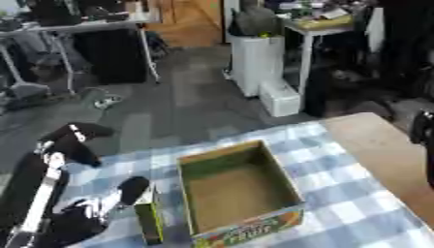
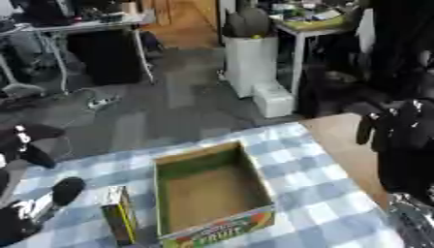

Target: Pick up objects on the table and place them in the box.

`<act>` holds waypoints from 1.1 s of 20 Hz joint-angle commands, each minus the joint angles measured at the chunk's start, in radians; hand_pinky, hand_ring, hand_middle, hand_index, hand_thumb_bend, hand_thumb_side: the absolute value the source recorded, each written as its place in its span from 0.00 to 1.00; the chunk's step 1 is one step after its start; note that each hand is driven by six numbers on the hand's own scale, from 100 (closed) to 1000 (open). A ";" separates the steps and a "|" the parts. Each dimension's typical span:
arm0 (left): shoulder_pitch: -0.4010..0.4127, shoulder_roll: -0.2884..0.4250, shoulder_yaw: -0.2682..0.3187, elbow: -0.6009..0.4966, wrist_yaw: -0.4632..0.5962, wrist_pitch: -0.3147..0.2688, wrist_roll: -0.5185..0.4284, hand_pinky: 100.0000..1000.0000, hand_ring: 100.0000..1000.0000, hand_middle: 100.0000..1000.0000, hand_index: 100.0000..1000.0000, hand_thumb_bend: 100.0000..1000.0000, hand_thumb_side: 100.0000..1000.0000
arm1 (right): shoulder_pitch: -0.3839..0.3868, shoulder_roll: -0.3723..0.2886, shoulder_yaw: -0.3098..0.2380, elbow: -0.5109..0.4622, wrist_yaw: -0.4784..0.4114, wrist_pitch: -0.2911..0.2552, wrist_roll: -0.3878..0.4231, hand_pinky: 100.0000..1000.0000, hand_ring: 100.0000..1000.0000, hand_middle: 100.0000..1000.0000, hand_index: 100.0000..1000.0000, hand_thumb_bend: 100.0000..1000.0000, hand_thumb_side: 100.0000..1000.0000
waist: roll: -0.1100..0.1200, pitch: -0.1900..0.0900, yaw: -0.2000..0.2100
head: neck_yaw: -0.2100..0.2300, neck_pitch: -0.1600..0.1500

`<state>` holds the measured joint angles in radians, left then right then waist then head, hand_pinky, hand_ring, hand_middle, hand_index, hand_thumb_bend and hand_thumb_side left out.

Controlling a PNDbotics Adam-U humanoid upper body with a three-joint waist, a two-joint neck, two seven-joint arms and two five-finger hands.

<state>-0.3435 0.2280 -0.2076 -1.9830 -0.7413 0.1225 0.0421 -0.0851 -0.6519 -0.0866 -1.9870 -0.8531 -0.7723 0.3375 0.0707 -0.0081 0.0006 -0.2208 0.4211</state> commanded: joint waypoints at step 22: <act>0.019 0.021 0.004 0.067 0.036 -0.048 -0.047 0.48 0.44 0.66 0.77 0.70 0.92 | -0.021 -0.016 -0.010 -0.013 0.000 -0.048 0.078 0.31 0.26 0.28 0.41 0.00 1.00 | -0.002 -0.007 -0.027 | -0.051 -0.057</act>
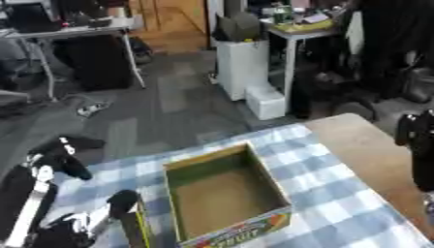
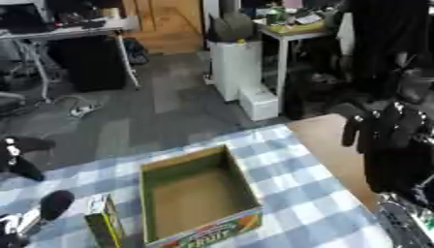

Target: Pick up objects on the table and place them in the box.

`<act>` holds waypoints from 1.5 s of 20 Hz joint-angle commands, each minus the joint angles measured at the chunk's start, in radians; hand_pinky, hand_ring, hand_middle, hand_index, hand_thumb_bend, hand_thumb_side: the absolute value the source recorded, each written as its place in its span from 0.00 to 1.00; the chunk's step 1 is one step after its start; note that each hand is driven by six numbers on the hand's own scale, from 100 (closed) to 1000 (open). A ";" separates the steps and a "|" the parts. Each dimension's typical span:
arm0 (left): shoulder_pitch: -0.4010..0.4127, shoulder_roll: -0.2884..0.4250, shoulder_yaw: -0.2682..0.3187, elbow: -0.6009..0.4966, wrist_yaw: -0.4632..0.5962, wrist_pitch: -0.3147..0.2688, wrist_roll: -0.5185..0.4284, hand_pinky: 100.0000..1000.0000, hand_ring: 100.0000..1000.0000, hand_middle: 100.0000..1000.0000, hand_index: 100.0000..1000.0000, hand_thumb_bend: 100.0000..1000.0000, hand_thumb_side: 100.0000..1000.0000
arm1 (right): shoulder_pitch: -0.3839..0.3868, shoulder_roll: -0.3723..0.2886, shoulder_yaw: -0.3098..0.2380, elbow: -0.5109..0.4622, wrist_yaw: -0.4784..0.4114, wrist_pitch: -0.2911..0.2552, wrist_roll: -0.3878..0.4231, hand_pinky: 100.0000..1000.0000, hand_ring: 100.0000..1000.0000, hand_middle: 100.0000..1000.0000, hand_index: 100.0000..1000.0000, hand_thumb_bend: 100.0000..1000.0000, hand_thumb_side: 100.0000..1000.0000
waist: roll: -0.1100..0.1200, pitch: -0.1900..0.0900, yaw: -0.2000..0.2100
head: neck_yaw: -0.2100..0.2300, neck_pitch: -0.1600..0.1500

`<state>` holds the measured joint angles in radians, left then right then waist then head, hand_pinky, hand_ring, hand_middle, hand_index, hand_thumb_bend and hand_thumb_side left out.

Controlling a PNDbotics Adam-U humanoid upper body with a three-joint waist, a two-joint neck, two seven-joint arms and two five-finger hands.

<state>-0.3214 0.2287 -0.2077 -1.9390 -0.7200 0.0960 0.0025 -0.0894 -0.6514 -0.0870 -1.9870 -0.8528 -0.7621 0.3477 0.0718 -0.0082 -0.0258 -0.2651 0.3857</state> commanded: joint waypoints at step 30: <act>-0.091 0.229 -0.044 0.445 0.120 -0.401 -0.013 0.55 0.52 0.72 0.81 0.74 0.90 | -0.016 -0.024 0.016 -0.013 -0.041 -0.031 0.146 0.31 0.26 0.28 0.42 0.00 1.00 | 0.010 -0.008 0.003 | 0.040 0.188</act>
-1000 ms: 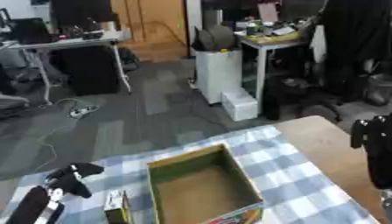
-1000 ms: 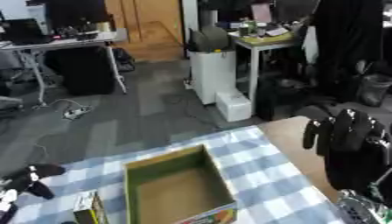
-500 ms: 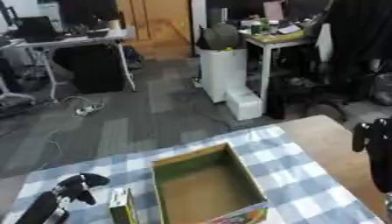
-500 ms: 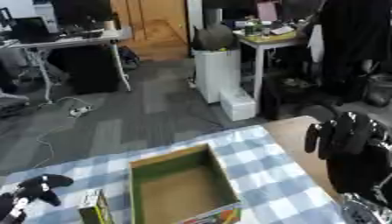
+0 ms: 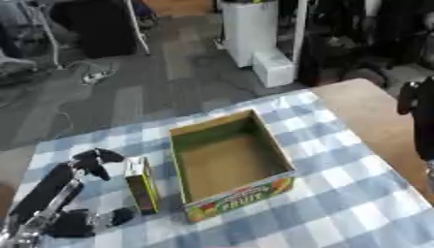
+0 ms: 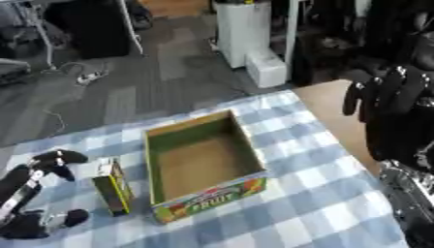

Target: Pick up objects on the table and place them in the box.

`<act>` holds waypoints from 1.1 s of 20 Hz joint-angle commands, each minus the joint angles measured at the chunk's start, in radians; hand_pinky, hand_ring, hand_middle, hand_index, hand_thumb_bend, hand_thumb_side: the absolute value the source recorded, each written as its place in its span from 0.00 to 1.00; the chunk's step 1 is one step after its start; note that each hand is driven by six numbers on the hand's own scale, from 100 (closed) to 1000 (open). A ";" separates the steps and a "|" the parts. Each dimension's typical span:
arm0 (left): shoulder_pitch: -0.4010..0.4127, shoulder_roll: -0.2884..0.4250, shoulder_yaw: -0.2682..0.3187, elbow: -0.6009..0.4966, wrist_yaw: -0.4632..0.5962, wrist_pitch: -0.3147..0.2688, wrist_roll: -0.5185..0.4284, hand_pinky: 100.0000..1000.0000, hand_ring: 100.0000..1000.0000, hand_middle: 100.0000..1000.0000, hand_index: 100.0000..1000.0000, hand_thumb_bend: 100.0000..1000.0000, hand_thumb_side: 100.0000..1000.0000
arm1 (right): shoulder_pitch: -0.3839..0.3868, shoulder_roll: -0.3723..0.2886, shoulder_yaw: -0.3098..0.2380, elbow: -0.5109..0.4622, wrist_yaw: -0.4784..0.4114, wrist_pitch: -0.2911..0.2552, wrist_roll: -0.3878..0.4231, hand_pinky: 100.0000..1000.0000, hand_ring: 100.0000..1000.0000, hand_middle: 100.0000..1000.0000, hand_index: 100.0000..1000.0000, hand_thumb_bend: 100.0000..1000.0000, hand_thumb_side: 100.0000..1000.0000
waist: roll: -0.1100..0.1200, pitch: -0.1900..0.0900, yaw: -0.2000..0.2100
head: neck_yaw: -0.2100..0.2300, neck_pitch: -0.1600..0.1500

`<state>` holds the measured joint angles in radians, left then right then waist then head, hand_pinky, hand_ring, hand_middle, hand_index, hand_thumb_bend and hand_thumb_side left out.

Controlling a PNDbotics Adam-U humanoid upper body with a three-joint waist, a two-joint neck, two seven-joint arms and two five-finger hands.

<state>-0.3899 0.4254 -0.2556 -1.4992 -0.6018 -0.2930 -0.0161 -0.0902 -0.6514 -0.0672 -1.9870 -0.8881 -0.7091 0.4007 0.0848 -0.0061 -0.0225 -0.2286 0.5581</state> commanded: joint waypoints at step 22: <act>-0.160 0.058 -0.001 0.190 -0.059 -0.094 0.018 0.60 0.58 0.76 0.82 0.70 0.89 | -0.008 -0.039 -0.002 -0.013 -0.016 -0.081 0.110 0.31 0.26 0.28 0.42 0.00 1.00 | 0.004 -0.017 -0.015 | -0.003 0.082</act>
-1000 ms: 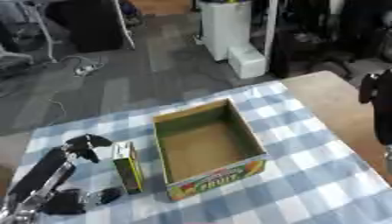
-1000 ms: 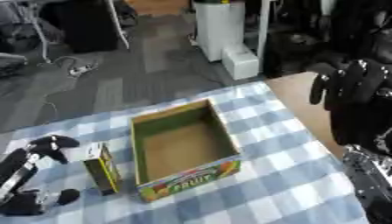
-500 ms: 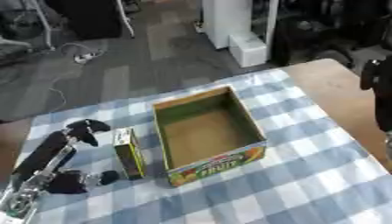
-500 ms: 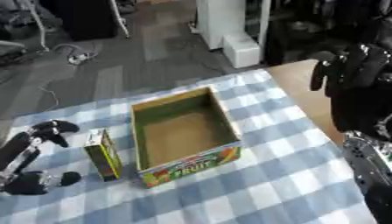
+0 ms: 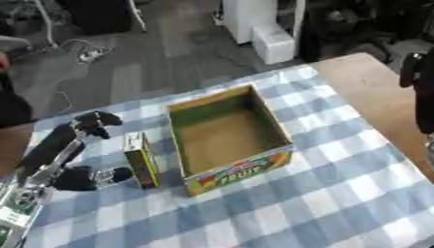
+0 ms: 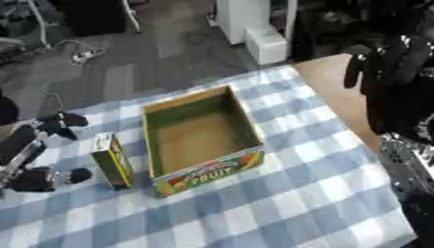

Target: Pick up objects on the table and place them in the box.

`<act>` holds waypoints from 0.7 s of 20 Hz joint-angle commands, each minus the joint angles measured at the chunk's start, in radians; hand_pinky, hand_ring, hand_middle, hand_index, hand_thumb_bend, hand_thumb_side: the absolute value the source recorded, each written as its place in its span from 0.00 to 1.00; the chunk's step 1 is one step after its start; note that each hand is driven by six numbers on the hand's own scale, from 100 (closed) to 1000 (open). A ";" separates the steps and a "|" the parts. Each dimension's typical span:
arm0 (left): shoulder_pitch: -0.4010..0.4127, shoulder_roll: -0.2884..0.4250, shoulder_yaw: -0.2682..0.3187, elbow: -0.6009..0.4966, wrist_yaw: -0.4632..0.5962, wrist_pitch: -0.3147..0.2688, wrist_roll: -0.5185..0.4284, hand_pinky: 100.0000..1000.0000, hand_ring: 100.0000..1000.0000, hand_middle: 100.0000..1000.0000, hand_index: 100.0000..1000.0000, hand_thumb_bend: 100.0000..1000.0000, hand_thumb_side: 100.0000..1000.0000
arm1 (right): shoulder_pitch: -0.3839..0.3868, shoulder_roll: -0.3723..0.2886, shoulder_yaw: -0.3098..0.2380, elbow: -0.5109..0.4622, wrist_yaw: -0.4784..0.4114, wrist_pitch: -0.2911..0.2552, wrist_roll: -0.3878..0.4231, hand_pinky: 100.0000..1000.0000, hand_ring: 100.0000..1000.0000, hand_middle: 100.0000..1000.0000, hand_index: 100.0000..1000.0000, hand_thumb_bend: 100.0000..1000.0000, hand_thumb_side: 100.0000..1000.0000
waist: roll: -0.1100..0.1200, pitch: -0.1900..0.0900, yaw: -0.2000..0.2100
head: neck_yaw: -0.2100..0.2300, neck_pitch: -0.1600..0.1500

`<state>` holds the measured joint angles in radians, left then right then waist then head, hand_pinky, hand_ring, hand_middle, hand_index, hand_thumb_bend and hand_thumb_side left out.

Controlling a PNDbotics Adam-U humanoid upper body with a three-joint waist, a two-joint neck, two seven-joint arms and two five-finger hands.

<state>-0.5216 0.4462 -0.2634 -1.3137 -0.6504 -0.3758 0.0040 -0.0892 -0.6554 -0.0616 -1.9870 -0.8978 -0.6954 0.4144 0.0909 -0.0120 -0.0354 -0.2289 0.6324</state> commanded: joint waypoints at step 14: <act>-0.098 0.084 -0.002 0.079 -0.065 -0.061 -0.043 0.69 0.67 0.80 0.82 0.76 0.91 | -0.020 -0.046 -0.013 -0.013 -0.014 -0.081 0.099 0.32 0.26 0.29 0.43 0.00 1.00 | 0.004 -0.015 -0.016 | -0.001 0.003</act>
<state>-0.5955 0.4944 -0.2697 -1.2302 -0.7075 -0.4287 -0.0371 -0.0941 -0.6697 -0.0622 -1.9870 -0.9071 -0.6888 0.4210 0.0998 -0.0161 -0.0515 -0.2292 0.6412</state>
